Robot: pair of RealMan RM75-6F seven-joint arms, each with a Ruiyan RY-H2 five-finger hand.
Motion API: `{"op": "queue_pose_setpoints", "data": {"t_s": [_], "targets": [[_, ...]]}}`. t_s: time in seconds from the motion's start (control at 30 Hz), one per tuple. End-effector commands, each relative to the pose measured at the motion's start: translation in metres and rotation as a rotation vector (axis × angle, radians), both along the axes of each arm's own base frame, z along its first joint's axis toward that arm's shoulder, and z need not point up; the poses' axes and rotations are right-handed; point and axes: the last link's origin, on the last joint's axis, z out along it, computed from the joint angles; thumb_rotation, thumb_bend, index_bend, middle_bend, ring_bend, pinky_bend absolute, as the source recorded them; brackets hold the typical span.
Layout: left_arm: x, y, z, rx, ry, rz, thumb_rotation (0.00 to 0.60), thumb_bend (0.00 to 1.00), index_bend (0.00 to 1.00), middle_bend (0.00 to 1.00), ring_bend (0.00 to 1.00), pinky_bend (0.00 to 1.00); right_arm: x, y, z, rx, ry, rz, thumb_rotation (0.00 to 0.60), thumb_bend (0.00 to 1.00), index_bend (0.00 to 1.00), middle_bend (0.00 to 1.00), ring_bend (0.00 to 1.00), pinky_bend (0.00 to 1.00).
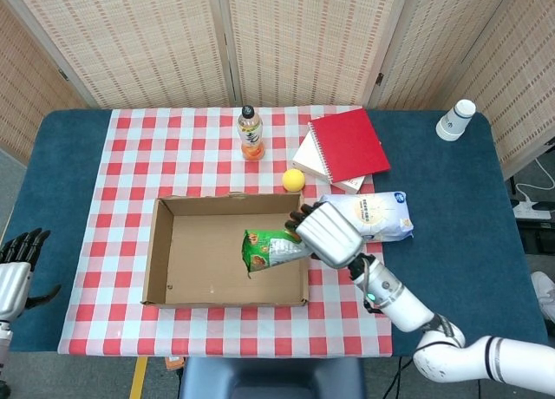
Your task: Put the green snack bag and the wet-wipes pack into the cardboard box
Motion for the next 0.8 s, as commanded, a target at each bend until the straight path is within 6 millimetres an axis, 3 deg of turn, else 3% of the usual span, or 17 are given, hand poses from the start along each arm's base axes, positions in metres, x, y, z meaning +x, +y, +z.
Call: {"op": "queue_pose_setpoints", "data": {"t_s": [0.03,0.27,0.33,0.37,0.43,0.5,0.53,0.63,0.8], "targets": [[-0.001,0.001,0.000,0.002,-0.005,0.001,0.600,0.20,0.00,0.00,0.00,0.09,0.023,-0.017,-0.030,0.052,-0.022,0.026,0.600,0.28,0.74,0.57,0.57,0.75],[-0.003,0.003,-0.001,-0.005,-0.009,0.005,0.600,0.20,0.00,0.00,0.00,0.09,0.035,-0.038,-0.068,0.071,-0.009,0.028,0.600,0.29,0.74,0.57,0.57,0.75],[-0.003,0.002,0.000,-0.003,-0.014,0.003,0.600,0.20,0.00,0.00,0.00,0.09,0.038,-0.040,-0.077,0.099,-0.029,0.012,0.600,0.24,0.69,0.57,0.54,0.73],[-0.004,0.002,0.001,-0.002,-0.015,0.002,0.600,0.20,0.00,0.00,0.00,0.09,0.038,-0.041,-0.080,0.127,-0.031,-0.004,0.600,0.18,0.64,0.56,0.49,0.69],[-0.004,0.002,0.003,0.004,-0.018,0.004,0.600,0.20,0.00,0.00,0.00,0.09,0.037,-0.043,-0.088,0.197,-0.002,-0.049,0.600,0.05,0.43,0.44,0.30,0.44],[-0.005,0.002,0.004,0.010,-0.024,0.006,0.600,0.20,0.00,0.00,0.00,0.09,0.039,-0.046,-0.091,0.235,0.031,-0.085,0.600,0.00,0.12,0.17,0.05,0.10],[-0.006,0.002,0.005,0.012,-0.025,0.007,0.600,0.20,0.00,0.00,0.00,0.09,0.041,-0.046,-0.091,0.241,0.033,-0.089,0.600,0.00,0.04,0.09,0.00,0.03],[-0.006,0.003,0.007,0.014,-0.031,0.010,0.600,0.20,0.00,0.00,0.00,0.09,0.044,-0.045,-0.088,0.228,0.030,-0.087,0.600,0.00,0.00,0.01,0.00,0.00],[-0.007,0.003,0.007,0.012,-0.036,0.013,0.600,0.20,0.00,0.00,0.00,0.09,0.041,-0.044,-0.073,0.176,0.025,-0.084,0.600,0.00,0.00,0.01,0.00,0.00]]}}
